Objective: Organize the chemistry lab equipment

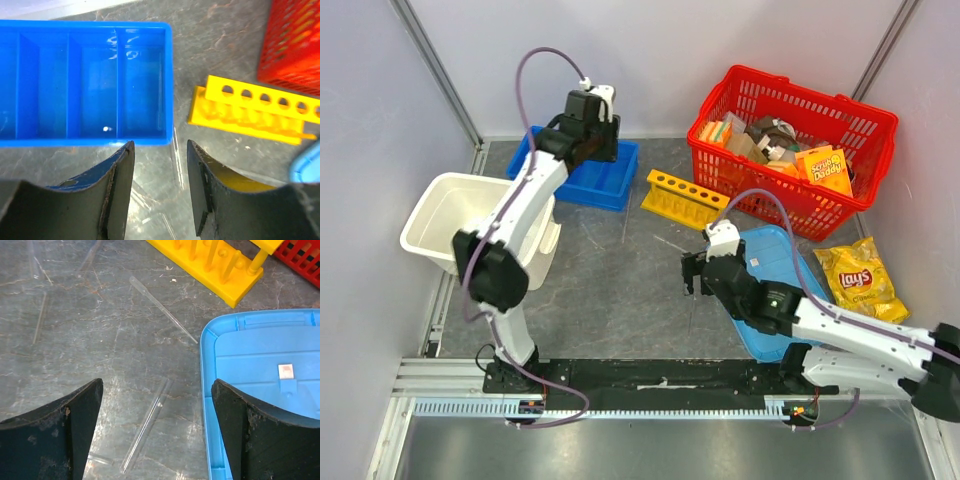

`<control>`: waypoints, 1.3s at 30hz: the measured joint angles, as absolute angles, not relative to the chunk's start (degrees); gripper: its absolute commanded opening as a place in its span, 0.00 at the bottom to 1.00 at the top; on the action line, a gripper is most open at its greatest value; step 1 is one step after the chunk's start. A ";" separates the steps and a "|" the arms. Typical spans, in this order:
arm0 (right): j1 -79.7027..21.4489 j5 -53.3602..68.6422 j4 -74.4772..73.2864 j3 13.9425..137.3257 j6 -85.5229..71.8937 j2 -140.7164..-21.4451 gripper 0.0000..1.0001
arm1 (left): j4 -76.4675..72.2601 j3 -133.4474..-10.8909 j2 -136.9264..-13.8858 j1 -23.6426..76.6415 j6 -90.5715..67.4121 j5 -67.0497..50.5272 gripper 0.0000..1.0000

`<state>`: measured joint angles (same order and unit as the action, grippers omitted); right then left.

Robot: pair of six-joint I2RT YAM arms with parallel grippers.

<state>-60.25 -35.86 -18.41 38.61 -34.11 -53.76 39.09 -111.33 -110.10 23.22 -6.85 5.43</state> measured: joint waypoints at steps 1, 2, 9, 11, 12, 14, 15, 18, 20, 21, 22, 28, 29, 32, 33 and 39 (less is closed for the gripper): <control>-60.20 -36.36 -18.37 39.62 -33.61 -55.92 0.93 | 39.09 -109.01 -106.45 23.22 -7.20 5.17 0.53; -60.05 -36.86 -18.26 40.64 -33.34 -58.13 0.91 | 38.87 -106.63 -102.67 23.27 -7.64 4.84 0.53; -56.51 -38.00 -17.65 49.98 -31.97 -74.70 0.78 | 35.70 -84.31 -75.13 23.33 -11.44 3.20 0.53; -55.16 -37.39 -17.32 53.12 -30.65 -79.44 0.74 | 34.65 -76.93 -67.53 23.33 -12.78 2.76 0.53; -54.19 -36.49 -17.21 54.94 -29.93 -81.97 0.73 | 33.58 -72.88 -63.72 23.33 -13.56 2.61 0.53; -52.53 -35.00 -16.62 57.56 -28.99 -85.73 0.72 | 32.21 -65.36 -57.04 23.33 -15.07 2.24 0.53; -51.68 -34.20 -16.23 58.76 -28.67 -87.55 0.72 | 31.46 -61.67 -54.15 23.35 -15.84 2.00 0.53; -49.89 -33.01 -15.00 61.73 -28.29 -92.40 0.69 | 30.30 -52.66 -48.03 23.38 -17.69 0.78 0.53; -49.19 -32.80 -14.24 63.11 -28.36 -94.94 0.68 | 30.13 -49.01 -45.67 23.38 -18.52 -0.14 0.53; -48.97 -32.80 -13.89 64.12 -28.51 -96.51 0.68 | 30.06 -47.79 -44.66 23.38 -18.79 -0.51 0.53; -48.90 -32.75 -13.50 64.82 -28.60 -97.65 0.68 | 29.95 -46.92 -43.68 23.38 -18.98 -0.78 0.53; -48.69 -31.14 -10.13 69.58 -28.73 -105.73 0.74 | 28.58 -45.89 -39.31 23.38 -19.25 -2.04 0.53; -48.62 -30.76 -9.82 70.15 -28.69 -106.67 0.75 | 28.40 -45.89 -39.05 23.38 -19.25 -2.04 0.53; -48.25 -30.09 -9.26 71.72 -28.45 -109.34 0.77 | 28.12 -45.89 -38.37 23.38 -19.25 -2.04 0.53; -47.99 -29.85 -8.88 71.94 -28.45 -110.08 0.78 | 28.12 -45.89 -38.17 23.38 -19.25 -2.02 0.53; -46.83 -28.69 -7.79 72.23 -28.47 -111.53 0.78 | 28.10 -45.89 -37.30 23.38 -19.25 -2.02 0.53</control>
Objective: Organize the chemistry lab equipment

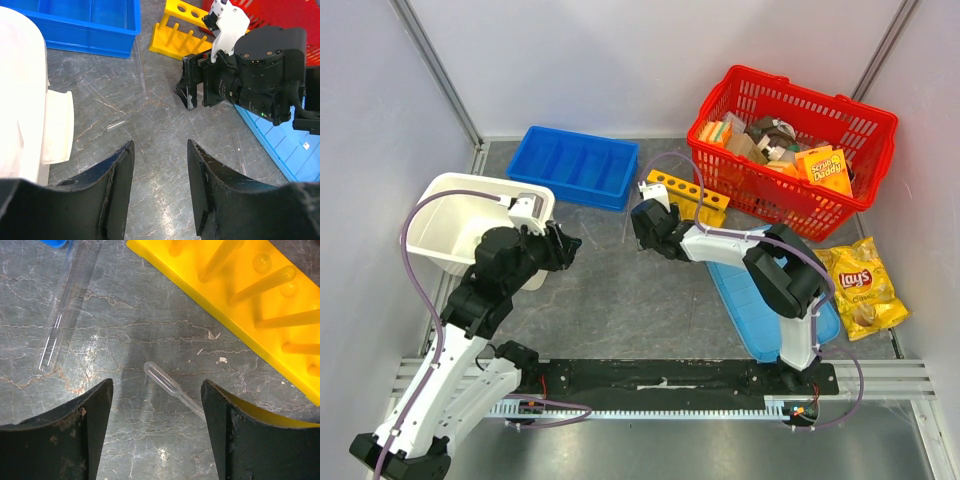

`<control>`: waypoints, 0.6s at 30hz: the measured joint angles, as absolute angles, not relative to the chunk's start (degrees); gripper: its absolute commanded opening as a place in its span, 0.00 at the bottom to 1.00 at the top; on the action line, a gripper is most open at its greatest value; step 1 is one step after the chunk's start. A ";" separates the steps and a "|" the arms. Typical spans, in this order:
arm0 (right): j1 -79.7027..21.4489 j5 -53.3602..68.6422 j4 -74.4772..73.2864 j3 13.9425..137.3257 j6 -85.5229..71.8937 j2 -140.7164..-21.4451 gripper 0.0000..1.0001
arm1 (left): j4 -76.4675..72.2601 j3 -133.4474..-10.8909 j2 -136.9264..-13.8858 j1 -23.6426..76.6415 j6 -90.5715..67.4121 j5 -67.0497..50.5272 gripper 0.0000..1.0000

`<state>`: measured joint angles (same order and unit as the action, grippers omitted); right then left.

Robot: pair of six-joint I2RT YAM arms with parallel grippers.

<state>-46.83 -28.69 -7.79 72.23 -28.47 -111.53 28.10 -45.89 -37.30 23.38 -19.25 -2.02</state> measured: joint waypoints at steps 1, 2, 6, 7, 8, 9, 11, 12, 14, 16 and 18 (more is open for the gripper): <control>-46.59 -28.12 -7.55 72.23 -28.47 -111.79 0.78 | 28.10 -45.89 -37.19 23.40 -19.25 -2.04 0.53; -46.44 -27.66 -7.29 72.23 -28.45 -112.03 0.79 | 28.10 -45.89 -37.17 23.40 -19.25 -2.04 0.53; -45.74 -25.30 -6.15 72.20 -27.99 -112.55 0.80 | 28.10 -45.89 -37.12 23.40 -19.25 -2.04 0.53; -45.45 -24.69 -5.76 72.20 -27.79 -112.55 0.80 | 28.10 -45.89 -37.12 23.40 -19.25 -2.04 0.53; -45.21 -23.83 -5.28 72.20 -27.57 -112.55 0.80 | 28.08 -45.89 -37.12 23.40 -19.25 -2.02 0.53; -45.06 -23.20 -4.91 72.20 -27.42 -112.55 0.80 | 28.10 -45.89 -37.12 23.42 -19.25 -2.04 0.53; -44.49 -21.32 -3.95 71.96 -27.24 -112.55 0.80 | 28.10 -45.89 -37.12 23.51 -19.25 -2.02 0.53; -44.18 -20.36 -3.38 71.70 -27.07 -112.55 0.81 | 28.10 -45.89 -37.15 23.55 -19.25 -2.02 0.53; -43.75 -18.81 -2.98 71.22 -26.85 -112.55 0.82 | 28.08 -45.87 -37.23 23.55 -19.25 -2.02 0.53; -43.35 -17.58 -2.72 70.61 -26.48 -112.55 0.83 | 28.08 -45.87 -37.45 23.55 -19.25 -2.04 0.53; -43.18 -16.86 -2.57 70.19 -26.15 -112.57 0.84 | 28.08 -45.84 -37.60 23.55 -19.25 -2.02 0.53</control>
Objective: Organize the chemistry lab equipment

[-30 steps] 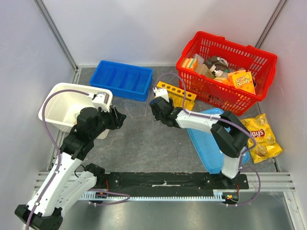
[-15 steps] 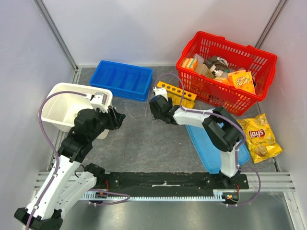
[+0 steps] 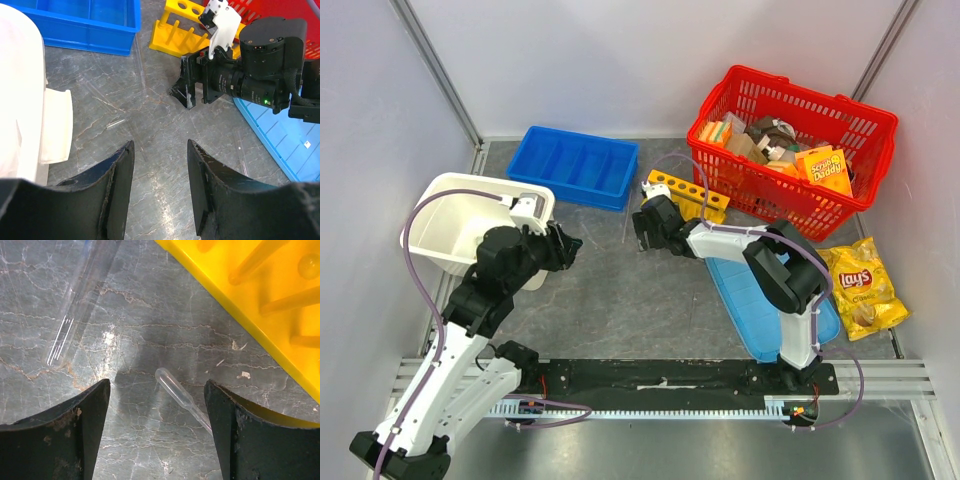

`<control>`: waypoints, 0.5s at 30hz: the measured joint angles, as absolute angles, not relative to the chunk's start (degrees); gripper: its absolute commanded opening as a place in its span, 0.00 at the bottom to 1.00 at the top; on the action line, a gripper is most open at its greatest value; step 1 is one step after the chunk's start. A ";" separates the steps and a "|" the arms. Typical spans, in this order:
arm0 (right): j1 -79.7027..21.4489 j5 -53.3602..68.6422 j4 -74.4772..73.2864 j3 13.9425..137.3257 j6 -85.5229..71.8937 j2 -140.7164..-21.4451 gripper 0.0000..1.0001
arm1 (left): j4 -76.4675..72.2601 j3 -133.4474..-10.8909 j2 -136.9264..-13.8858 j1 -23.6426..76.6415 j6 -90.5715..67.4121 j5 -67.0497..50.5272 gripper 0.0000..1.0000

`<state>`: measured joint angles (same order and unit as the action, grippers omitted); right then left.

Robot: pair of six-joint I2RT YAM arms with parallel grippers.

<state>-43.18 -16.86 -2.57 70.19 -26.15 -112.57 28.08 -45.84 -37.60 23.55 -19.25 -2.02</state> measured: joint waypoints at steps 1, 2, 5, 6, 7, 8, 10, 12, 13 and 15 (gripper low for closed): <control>-43.16 -16.47 -2.57 70.04 -25.96 -112.57 0.84 | 28.05 -45.78 -37.67 23.55 -19.25 -2.02 0.53; -43.16 -16.23 -2.55 69.97 -25.87 -112.64 0.84 | 28.03 -45.74 -37.71 23.55 -19.25 -2.02 0.53; -43.16 -15.11 -2.17 69.97 -25.30 -113.21 0.85 | 27.90 -45.65 -37.85 23.59 -19.25 -2.02 0.53; -43.16 -14.85 -2.13 69.97 -25.15 -113.45 0.85 | 27.83 -45.65 -37.87 23.59 -19.25 -2.02 0.53; -43.20 -14.61 -2.02 69.91 -24.64 -113.67 0.85 | 27.70 -45.65 -37.87 23.59 -19.25 -2.02 0.53; -43.24 -14.28 -1.89 69.89 -24.38 -113.69 0.85 | 27.57 -45.65 -37.87 23.59 -19.25 -2.02 0.53; -43.22 -13.52 -1.56 69.87 -23.70 -113.69 0.86 | 27.35 -45.65 -37.89 23.59 -19.25 -2.04 0.53; -43.22 -12.08 -0.49 69.49 -22.61 -113.69 0.86 | 27.22 -45.63 -37.95 23.59 -19.25 -2.04 0.53; -43.22 -11.55 0.05 69.19 -21.96 -113.67 0.86 | 27.20 -45.60 -38.00 23.59 -19.25 -2.04 0.53; -43.16 -9.65 2.11 67.79 -20.10 -113.12 0.86 | 27.07 -45.54 -38.11 23.59 -19.25 -2.09 0.53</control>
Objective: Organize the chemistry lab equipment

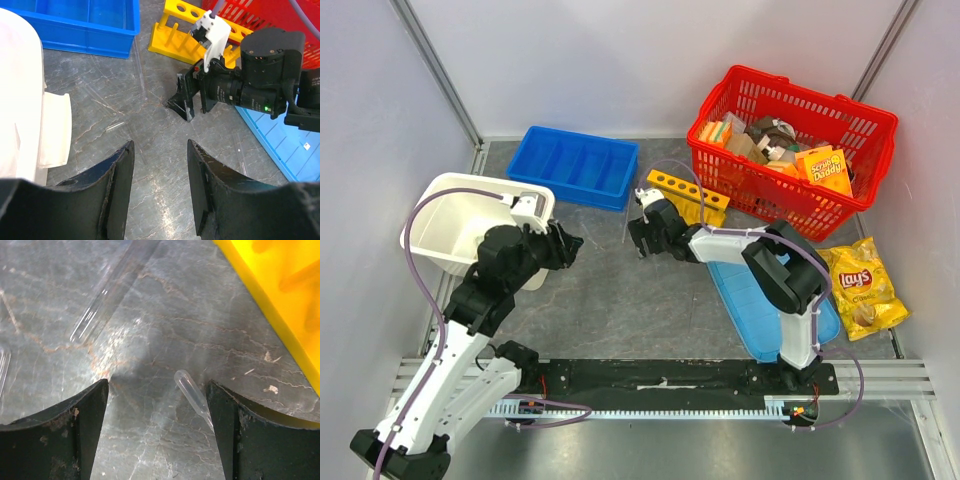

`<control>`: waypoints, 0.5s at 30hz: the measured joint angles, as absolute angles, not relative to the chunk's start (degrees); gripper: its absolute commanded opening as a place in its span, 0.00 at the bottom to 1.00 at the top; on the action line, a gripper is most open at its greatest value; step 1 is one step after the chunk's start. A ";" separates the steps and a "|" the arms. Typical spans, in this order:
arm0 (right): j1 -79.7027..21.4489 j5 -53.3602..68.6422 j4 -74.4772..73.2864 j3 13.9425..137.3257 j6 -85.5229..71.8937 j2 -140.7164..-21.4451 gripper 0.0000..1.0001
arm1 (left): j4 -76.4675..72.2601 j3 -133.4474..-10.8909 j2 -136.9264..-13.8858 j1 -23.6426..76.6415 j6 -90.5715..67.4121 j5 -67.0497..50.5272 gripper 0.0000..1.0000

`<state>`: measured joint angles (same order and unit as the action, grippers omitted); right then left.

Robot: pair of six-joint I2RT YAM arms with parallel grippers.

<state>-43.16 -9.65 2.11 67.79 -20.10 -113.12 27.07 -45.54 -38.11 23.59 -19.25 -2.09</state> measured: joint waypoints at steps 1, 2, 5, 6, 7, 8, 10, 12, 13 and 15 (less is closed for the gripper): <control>-43.13 -8.54 3.16 66.76 -19.22 -112.60 0.86 | 26.94 -45.54 -38.20 23.59 -19.25 -2.11 0.53; -43.11 -7.33 4.08 65.52 -18.26 -111.92 0.86 | 26.83 -45.54 -38.30 23.59 -19.25 -2.13 0.53; -43.18 -3.88 6.11 61.58 -16.47 -109.34 0.86 | 26.79 -45.54 -38.94 23.59 -19.22 -2.24 0.53; -43.24 -2.92 6.50 60.45 -16.01 -108.53 0.86 | 26.72 -45.54 -39.24 23.59 -19.20 -2.35 0.53; -43.38 -1.87 6.87 59.11 -15.49 -107.55 0.86 | 26.63 -45.56 -39.62 23.59 -19.20 -2.61 0.53; -43.48 -1.04 6.92 58.02 -15.18 -106.65 0.86 | 26.59 -45.56 -40.23 23.59 -19.18 -2.92 0.52; -43.77 0.51 6.96 56.07 -14.90 -105.01 0.85 | 26.50 -45.56 -41.06 23.59 -19.09 -3.36 0.52; -44.10 2.02 7.07 54.48 -14.90 -103.66 0.84 | 26.44 -45.58 -42.39 23.59 -18.74 -4.25 0.52; -44.23 3.07 7.33 53.56 -14.90 -102.96 0.84 | 26.48 -45.69 -43.27 23.62 -18.52 -4.95 0.52; -44.49 4.91 7.68 51.99 -14.90 -101.69 0.83 | 26.81 -46.35 -45.50 23.75 -18.11 -6.44 0.51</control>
